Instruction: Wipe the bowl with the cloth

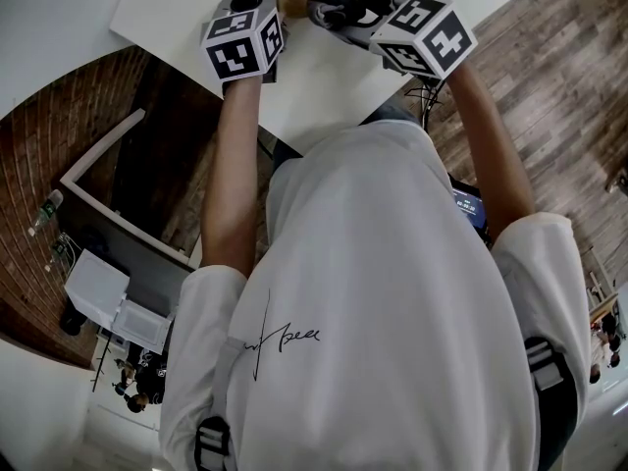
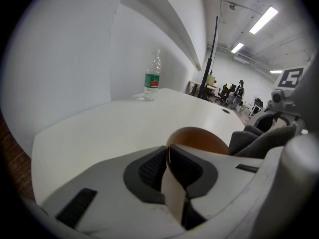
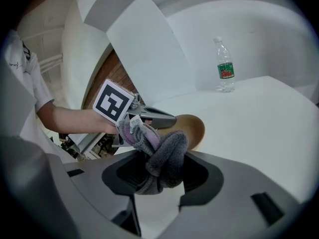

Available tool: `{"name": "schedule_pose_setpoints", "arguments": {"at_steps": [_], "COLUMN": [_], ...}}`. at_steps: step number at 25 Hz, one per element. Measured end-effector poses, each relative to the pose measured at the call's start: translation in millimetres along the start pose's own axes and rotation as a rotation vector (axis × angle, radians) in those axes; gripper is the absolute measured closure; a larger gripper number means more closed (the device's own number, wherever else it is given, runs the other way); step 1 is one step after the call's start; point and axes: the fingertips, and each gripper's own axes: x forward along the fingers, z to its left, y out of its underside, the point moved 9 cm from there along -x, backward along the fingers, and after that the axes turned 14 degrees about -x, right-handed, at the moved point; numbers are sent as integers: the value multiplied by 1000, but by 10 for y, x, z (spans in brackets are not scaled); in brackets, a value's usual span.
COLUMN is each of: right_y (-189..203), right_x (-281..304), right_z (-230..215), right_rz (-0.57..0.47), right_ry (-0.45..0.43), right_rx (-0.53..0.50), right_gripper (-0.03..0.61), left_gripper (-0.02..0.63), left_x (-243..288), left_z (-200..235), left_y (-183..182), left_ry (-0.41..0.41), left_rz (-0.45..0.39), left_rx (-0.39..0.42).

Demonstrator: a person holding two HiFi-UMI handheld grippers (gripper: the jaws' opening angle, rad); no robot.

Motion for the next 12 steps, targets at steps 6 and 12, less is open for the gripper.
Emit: {"name": "schedule_pose_setpoints", "arguments": {"at_steps": [6, 12], "right_y": [15, 0], "right_x": [-11, -18], "right_z": [-36, -52], "right_rz": [3, 7], "right_ry": [11, 28], "right_rx": [-1, 1], "right_gripper": [397, 397], "left_gripper": [572, 558], "left_x": [-1, -41], "left_z": [31, 62], "left_y": [11, 39], "left_ry": [25, 36], "left_rz": [2, -6], "left_rx": [-29, -57]}}
